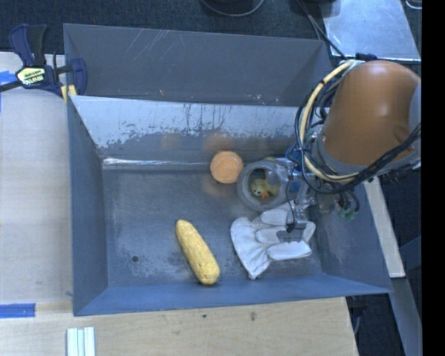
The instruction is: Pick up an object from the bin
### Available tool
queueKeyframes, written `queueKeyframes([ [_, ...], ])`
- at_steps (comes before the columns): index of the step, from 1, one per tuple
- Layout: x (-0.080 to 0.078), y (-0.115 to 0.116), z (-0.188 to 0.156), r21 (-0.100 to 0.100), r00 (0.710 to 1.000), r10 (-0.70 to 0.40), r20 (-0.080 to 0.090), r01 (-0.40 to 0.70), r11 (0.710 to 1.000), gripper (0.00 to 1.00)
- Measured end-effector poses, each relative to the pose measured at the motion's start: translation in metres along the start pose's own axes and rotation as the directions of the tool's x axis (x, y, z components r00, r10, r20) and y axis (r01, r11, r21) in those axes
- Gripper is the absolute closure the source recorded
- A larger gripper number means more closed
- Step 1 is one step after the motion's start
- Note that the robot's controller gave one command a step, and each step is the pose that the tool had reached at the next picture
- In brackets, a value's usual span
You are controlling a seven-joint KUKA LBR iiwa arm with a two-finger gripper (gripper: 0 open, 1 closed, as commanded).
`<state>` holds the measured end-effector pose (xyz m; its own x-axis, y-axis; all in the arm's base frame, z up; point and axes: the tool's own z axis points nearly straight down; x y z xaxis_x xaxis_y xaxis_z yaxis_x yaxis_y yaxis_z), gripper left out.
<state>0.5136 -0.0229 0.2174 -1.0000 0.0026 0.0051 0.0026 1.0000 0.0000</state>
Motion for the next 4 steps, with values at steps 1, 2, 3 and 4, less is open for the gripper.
queueKeyframes([
  [1,-0.002,0.000,-0.004,0.000,1.000,0.000,0.009,0.000,1.000,0.00],
  [2,0.001,-0.006,0.026,-0.001,0.998,0.057,0.014,-0.057,0.998,0.00],
  [3,-0.002,0.002,0.065,0.001,1.000,-0.011,0.008,0.011,1.000,0.00],
  [4,-0.003,0.004,0.086,0.003,0.963,-0.271,0.009,0.271,0.963,0.00],
])
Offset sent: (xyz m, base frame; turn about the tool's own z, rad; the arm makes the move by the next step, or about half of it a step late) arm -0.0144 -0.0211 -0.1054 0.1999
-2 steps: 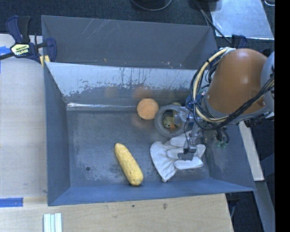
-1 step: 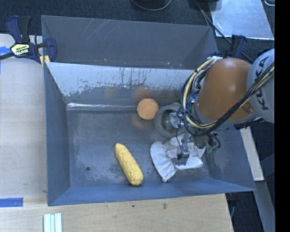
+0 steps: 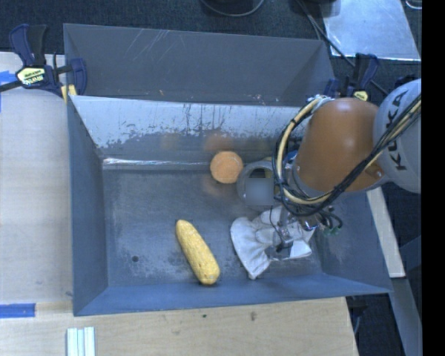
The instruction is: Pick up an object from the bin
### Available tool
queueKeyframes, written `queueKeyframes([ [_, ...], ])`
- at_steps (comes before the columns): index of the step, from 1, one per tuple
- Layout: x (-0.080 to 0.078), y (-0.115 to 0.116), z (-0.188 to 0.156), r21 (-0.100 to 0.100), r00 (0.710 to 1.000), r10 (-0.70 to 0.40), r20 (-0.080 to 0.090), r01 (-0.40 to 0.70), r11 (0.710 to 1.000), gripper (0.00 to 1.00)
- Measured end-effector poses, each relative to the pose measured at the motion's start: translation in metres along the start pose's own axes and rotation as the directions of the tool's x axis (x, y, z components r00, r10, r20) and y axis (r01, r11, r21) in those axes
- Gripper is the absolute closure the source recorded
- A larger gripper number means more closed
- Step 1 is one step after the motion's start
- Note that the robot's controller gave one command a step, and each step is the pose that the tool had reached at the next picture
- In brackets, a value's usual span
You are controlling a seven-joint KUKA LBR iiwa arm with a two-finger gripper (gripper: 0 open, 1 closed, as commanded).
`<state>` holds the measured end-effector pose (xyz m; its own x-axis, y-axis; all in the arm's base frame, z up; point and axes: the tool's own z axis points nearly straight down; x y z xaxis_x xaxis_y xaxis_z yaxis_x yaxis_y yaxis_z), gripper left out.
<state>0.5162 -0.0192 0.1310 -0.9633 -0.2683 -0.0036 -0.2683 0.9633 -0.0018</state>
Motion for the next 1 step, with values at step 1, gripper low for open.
queueKeyframes([
  [1,0.0075,0.0060,0.0606,0.001,0.993,0.117,-0.001,-0.117,0.993,1.00],
])
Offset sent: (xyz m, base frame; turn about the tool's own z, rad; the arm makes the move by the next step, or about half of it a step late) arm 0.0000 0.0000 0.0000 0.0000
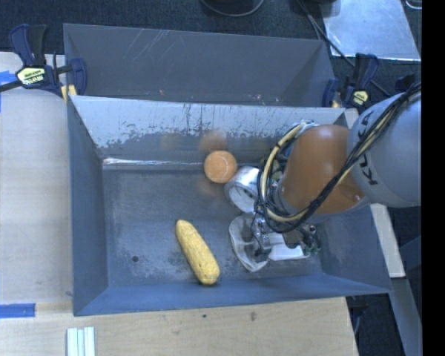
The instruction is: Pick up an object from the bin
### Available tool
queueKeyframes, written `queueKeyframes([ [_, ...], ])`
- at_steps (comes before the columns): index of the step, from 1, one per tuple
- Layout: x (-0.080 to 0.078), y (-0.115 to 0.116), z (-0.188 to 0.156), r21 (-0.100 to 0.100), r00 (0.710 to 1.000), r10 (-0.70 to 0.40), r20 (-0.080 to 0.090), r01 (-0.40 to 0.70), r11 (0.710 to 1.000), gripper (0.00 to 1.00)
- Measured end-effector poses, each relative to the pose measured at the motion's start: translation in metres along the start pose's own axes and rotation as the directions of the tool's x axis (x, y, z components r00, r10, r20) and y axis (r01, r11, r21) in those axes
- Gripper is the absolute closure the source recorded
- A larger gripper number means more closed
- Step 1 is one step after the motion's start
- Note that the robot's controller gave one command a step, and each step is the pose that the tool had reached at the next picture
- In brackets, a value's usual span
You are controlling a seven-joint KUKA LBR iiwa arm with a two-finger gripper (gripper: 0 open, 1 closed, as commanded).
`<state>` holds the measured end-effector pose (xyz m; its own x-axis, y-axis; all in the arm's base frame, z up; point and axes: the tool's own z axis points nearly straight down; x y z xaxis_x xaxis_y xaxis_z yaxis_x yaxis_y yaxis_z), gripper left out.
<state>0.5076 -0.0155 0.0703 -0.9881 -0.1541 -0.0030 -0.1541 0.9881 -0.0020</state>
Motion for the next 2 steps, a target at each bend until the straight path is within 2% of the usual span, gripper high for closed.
queueKeyframes([
  [1,0.000,0.000,0.000,0.000,1.000,0.000,0.000,0.000,1.000,1.00],
  [2,0.000,0.005,-0.155,0.001,0.999,-0.052,0.004,0.052,0.999,1.00],
])
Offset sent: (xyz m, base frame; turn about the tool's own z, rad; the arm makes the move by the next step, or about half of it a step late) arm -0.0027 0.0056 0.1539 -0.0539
